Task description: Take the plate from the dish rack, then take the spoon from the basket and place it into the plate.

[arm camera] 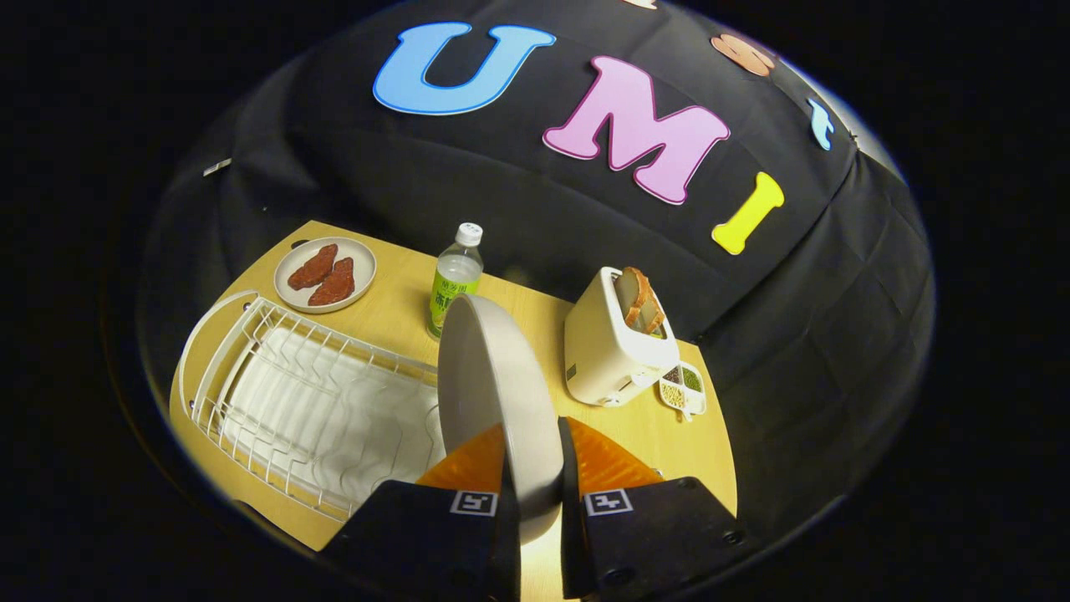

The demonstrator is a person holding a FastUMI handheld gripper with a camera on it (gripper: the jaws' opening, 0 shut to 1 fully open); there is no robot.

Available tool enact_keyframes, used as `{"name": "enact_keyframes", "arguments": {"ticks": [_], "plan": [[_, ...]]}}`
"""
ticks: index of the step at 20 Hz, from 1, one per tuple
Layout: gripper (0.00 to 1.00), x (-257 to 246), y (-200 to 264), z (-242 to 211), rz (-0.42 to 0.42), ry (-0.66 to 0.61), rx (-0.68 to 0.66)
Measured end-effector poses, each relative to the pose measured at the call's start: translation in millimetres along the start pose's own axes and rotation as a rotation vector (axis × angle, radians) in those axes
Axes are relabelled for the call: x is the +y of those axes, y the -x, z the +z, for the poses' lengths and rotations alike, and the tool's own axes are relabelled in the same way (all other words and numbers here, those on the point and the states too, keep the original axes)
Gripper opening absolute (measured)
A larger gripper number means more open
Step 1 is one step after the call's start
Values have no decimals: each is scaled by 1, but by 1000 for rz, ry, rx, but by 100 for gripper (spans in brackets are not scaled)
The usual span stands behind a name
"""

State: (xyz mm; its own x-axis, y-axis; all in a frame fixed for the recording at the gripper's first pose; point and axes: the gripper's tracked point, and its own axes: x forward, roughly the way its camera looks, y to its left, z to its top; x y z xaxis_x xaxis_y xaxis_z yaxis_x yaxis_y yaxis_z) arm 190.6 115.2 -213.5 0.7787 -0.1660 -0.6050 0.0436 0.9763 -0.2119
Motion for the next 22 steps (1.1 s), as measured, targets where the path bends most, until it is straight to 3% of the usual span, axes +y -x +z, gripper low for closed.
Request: {"name": "enact_keyframes", "arguments": {"ticks": [4,10,17,22], "plan": [[23,-16,27,7,73,-86,-57],[23,-34,89,-21,316,-217,-44],[23,-66,143,-110,516,-338,97],[23,-79,157,-198,565,-465,264]]}}
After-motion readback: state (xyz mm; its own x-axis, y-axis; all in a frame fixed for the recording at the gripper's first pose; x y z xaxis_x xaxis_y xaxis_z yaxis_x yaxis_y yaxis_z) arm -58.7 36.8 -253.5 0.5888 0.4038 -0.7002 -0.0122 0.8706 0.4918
